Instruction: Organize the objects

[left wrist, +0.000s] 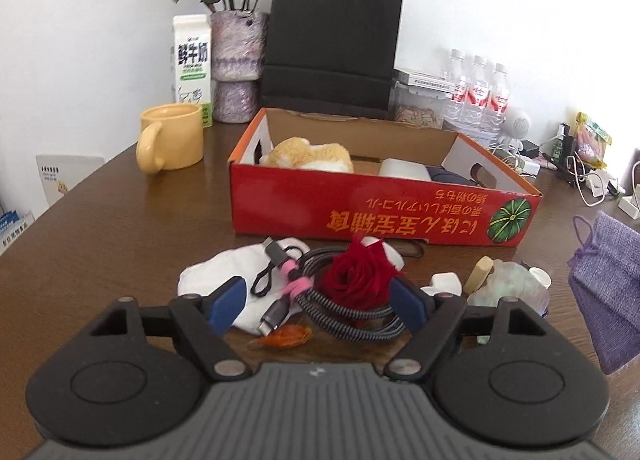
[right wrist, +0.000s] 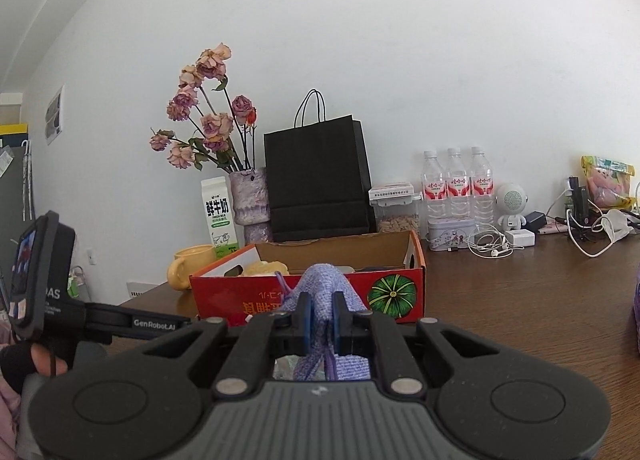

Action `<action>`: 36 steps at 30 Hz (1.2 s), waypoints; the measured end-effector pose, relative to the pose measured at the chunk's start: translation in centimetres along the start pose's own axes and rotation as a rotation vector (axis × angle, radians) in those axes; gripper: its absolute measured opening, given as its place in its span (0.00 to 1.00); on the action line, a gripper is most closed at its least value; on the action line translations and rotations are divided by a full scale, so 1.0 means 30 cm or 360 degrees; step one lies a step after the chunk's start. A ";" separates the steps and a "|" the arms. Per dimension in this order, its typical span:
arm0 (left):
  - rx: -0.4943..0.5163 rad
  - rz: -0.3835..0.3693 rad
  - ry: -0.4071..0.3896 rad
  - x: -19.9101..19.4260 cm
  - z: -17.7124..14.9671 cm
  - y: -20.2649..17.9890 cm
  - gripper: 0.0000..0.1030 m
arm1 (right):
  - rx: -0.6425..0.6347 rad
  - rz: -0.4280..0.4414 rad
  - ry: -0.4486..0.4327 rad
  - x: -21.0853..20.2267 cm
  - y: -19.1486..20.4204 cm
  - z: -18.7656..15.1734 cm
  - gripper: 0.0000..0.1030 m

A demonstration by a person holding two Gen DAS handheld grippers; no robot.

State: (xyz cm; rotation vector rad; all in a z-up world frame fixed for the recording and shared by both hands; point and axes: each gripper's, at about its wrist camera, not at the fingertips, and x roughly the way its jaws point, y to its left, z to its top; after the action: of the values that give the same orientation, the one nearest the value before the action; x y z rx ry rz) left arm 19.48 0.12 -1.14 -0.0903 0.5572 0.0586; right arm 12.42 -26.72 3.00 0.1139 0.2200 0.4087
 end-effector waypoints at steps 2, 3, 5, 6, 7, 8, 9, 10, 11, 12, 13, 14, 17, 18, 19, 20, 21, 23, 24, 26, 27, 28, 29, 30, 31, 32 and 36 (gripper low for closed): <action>0.0077 -0.0028 0.0001 0.024 0.021 -0.037 0.79 | 0.0006 0.0000 -0.0002 0.001 0.002 -0.001 0.09; 0.0112 -0.0030 0.0008 0.038 0.028 -0.056 0.80 | 0.0008 0.0002 -0.0003 0.002 0.001 -0.002 0.09; 0.0188 -0.0017 0.0030 0.068 0.035 -0.092 0.79 | 0.0011 0.0001 -0.0003 0.002 0.001 -0.002 0.09; 0.0225 -0.0005 0.0047 0.089 0.034 -0.106 0.78 | 0.0014 0.0001 -0.0004 0.003 0.001 -0.002 0.09; 0.0246 0.0004 0.0065 0.105 0.033 -0.116 0.70 | 0.0016 0.0001 -0.0004 0.004 0.000 -0.002 0.09; 0.0254 0.0011 0.0090 0.123 0.030 -0.119 0.59 | 0.0019 0.0000 -0.0005 0.004 -0.002 -0.002 0.09; 0.0253 0.0013 0.0123 0.140 0.026 -0.118 0.54 | 0.0021 0.0000 -0.0007 0.003 -0.005 -0.003 0.09; 0.0243 0.0009 0.0155 0.153 0.022 -0.113 0.47 | 0.0024 -0.0001 -0.0007 0.003 -0.008 -0.003 0.09; 0.0228 0.0015 0.0156 0.157 0.018 -0.108 0.44 | 0.0027 -0.0003 -0.0005 0.003 -0.011 -0.003 0.09; 0.0230 0.0033 0.0154 0.156 0.015 -0.104 0.38 | 0.0029 -0.0005 -0.0004 0.005 -0.014 -0.004 0.09; 0.0235 0.0037 0.0151 0.153 0.013 -0.100 0.34 | 0.0034 -0.0007 -0.0002 0.007 -0.015 -0.005 0.09; 0.0221 0.0018 0.0139 0.145 0.014 -0.092 0.31 | 0.0038 -0.0009 -0.0001 0.008 -0.014 -0.006 0.09; 0.0182 -0.0033 0.0068 0.098 0.027 -0.071 0.29 | 0.0042 -0.0003 -0.0003 0.008 -0.013 -0.007 0.09; 0.0178 -0.0038 0.0032 0.077 0.031 -0.065 0.29 | 0.0043 -0.0002 -0.0003 0.007 -0.014 -0.008 0.09; 0.0170 -0.0046 0.0001 0.055 0.034 -0.059 0.29 | 0.0044 -0.0003 -0.0003 0.007 -0.014 -0.008 0.09; 0.0158 -0.0054 -0.0029 0.030 0.038 -0.053 0.29 | 0.0045 -0.0002 -0.0002 0.006 -0.015 -0.009 0.09; 0.0146 -0.0064 -0.0055 0.006 0.037 -0.046 0.29 | 0.0044 -0.0002 -0.0001 0.005 -0.015 -0.010 0.09; 0.0134 -0.0092 -0.0106 -0.034 0.031 -0.032 0.29 | 0.0046 -0.0003 0.0003 0.004 -0.015 -0.013 0.09; 0.0135 -0.0092 -0.0119 -0.047 0.026 -0.027 0.29 | 0.0046 -0.0002 0.0007 0.006 -0.014 -0.013 0.09; 0.0140 -0.0090 -0.0123 -0.063 0.015 -0.019 0.28 | 0.0045 0.0003 0.0012 0.009 -0.008 -0.012 0.09; 0.0137 -0.0099 -0.0124 -0.068 0.011 -0.012 0.28 | 0.0043 0.0009 0.0014 0.009 -0.005 -0.013 0.09; 0.0136 -0.0103 -0.0124 -0.071 0.006 -0.007 0.28 | 0.0038 0.0014 0.0013 0.009 -0.002 -0.011 0.09; 0.0129 -0.0101 -0.0122 -0.074 0.001 -0.001 0.28 | 0.0032 0.0018 0.0013 0.007 0.002 -0.011 0.09; 0.0116 -0.0107 -0.0123 -0.076 -0.002 0.006 0.28 | 0.0028 0.0020 0.0013 0.007 0.006 -0.011 0.09; 0.0104 -0.0119 -0.0122 -0.078 -0.006 0.015 0.28 | 0.0024 0.0023 0.0014 0.005 0.009 -0.011 0.09; 0.0092 -0.0128 -0.0115 -0.079 -0.012 0.024 0.28 | 0.0023 0.0026 0.0013 0.005 0.012 -0.012 0.09; 0.0052 -0.0135 -0.0041 -0.062 -0.046 0.049 0.28 | -0.0012 0.0077 0.0031 0.018 0.047 -0.010 0.09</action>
State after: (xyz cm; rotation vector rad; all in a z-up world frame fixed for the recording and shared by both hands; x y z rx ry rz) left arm 17.07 1.38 -1.42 -0.0814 0.5278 -0.0317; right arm 12.29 -25.20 2.83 0.1081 0.2350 0.4589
